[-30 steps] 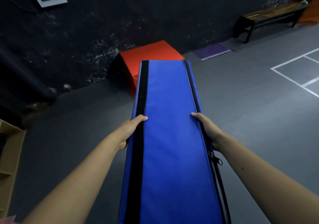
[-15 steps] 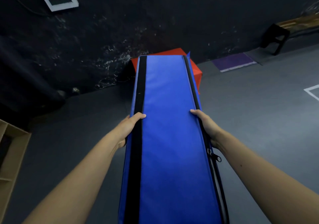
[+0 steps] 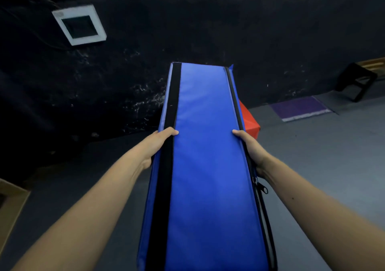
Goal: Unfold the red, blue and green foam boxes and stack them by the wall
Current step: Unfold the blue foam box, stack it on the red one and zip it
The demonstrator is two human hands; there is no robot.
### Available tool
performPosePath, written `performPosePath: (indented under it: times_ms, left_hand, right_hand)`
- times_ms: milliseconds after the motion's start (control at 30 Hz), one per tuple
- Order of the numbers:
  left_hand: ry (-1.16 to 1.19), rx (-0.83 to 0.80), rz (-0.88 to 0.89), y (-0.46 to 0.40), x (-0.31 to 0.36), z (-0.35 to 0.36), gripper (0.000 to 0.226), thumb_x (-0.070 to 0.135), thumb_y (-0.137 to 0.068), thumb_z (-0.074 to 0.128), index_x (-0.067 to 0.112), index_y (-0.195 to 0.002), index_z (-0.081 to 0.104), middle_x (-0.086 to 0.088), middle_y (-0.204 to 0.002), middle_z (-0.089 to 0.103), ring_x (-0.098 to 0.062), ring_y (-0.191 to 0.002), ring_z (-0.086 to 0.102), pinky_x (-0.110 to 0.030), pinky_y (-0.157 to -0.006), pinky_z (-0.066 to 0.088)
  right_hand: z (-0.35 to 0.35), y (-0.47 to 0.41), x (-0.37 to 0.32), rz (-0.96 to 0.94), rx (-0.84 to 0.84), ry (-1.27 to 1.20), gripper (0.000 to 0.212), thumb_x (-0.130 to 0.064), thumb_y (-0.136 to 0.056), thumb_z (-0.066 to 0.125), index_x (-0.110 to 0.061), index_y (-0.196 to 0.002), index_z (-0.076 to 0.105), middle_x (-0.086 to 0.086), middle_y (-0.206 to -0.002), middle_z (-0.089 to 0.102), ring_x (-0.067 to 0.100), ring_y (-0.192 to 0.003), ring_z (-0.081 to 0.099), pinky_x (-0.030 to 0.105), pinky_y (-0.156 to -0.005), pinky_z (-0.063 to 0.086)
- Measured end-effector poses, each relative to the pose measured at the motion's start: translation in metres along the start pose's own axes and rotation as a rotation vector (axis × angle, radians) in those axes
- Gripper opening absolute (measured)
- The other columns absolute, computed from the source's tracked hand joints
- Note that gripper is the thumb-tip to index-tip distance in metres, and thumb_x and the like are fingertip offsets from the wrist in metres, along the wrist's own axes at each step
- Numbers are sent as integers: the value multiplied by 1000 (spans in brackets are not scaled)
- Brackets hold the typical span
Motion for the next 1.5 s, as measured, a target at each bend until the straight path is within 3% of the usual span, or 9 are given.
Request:
performPosePath:
  times_ms: [100, 233, 533, 800, 900, 1033, 1167, 1267, 1500]
  left_hand:
    - [-17, 64, -1, -37, 36, -13, 104, 74, -38, 88, 30, -130, 64, -1, -131, 67, -28, -123, 62, -50, -108, 47]
    - [-28, 126, 39, -68, 89, -2, 116, 72, -31, 88, 30, -135, 59, -1, -129, 69, -29, -116, 67, -50, -103, 50]
    - [-66, 231, 42, -145, 158, 80, 83, 61, -52, 82, 28, -125, 61, -3, -119, 72, -28, -104, 71, -48, -98, 55]
    - [-148, 258, -9, -217, 191, 123, 127, 80, -27, 82, 37, -142, 49, 1, -139, 61, -29, -120, 63, -50, -101, 51]
    - [-190, 247, -17, -230, 209, 137, 119, 77, -38, 79, 35, -145, 46, 0, -140, 58, -31, -119, 62, -52, -99, 52]
    - [-261, 293, 17, -233, 232, 155, 110, 76, -46, 75, 17, -137, 52, -1, -122, 63, -27, -102, 65, -46, -89, 58]
    - [-422, 295, 69, -240, 251, 188, 68, 68, -67, 69, 12, -102, 51, 0, -91, 54, -22, -85, 59, -38, -84, 57]
    - [-520, 284, 84, -245, 266, 212, 54, 67, -73, 67, 16, -85, 53, 0, -86, 55, -20, -77, 57, -35, -73, 53]
    - [-657, 257, 88, -264, 283, 259, 58, 69, -74, 63, 15, -95, 60, -3, -91, 61, -22, -75, 59, -33, -67, 50]
  right_hand:
    - [0, -37, -37, -24, -35, -3, 49, -55, -93, 57, -17, -120, 70, 10, -104, 78, 26, -84, 76, 37, -74, 58]
    - [-11, -89, -81, -62, -115, -24, 43, -50, -97, 52, -17, -116, 70, 8, -100, 79, 23, -78, 76, 33, -67, 60]
    - [-84, -193, -127, -19, -151, -107, 42, -47, -98, 50, -16, -118, 69, 7, -100, 78, 24, -80, 75, 35, -72, 59]
    - [-145, -265, -151, -9, -96, -82, 42, -47, -98, 51, -16, -120, 69, 7, -106, 77, 24, -86, 75, 37, -78, 59]
    - [-164, -276, -158, 38, -34, 46, 44, -58, -93, 55, -22, -113, 71, 5, -104, 78, 27, -92, 74, 40, -85, 56]
    - [-200, -285, -183, -15, 188, 374, 66, -69, -89, 54, -18, -131, 63, 2, -119, 72, 27, -104, 70, 44, -97, 55]
    - [-224, -278, -205, -98, 363, 670, 67, -61, -96, 44, -23, -150, 38, 14, -150, 38, 36, -128, 50, 43, -109, 41]
    - [-243, -274, -205, -34, 418, 789, 73, -64, -94, 45, -29, -157, 28, 14, -156, 23, 41, -139, 35, 46, -115, 33]
    - [-283, -276, -186, 136, 304, 572, 103, -71, -87, 55, -15, -162, 13, 5, -166, 23, 32, -147, 34, 44, -115, 34]
Point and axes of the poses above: each hand's wrist, its own y-axis away from the middle knuckle, its own z-axis out of the palm, x = y × z, the point moved 9 cm from there along -y, towards the middle knuckle
